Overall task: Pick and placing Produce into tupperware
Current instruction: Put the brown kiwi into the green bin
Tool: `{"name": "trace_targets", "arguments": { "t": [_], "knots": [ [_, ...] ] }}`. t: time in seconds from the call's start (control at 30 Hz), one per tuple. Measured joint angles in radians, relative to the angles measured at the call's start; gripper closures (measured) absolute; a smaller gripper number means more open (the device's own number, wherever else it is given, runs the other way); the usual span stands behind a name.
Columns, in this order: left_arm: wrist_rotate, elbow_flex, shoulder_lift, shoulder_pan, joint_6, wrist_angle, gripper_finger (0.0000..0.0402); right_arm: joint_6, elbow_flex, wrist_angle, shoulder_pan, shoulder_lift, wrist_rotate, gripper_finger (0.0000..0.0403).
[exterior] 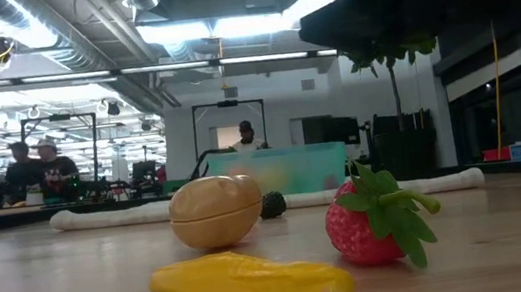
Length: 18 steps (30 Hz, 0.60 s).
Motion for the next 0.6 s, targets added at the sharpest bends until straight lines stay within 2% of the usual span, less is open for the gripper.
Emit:
{"name": "trace_targets", "arguments": {
  "t": [0.2,0.37,0.6],
  "knots": [
    [0.096,0.213,0.193,-0.023,-0.197,-0.195,0.0109,-0.005,0.0,-0.016,0.026,0.0,0.0,0.0276],
    [0.111,0.375,0.322,-0.028,-0.261,-0.27,0.0109,-0.028,0.0,-0.019,0.042,0.0,0.0,0.0276],
    [0.224,0.528,0.452,-0.027,-0.383,-0.416,0.0109,-0.03,0.0,-0.039,0.054,0.0,-0.008,0.0276]
  ]
}}
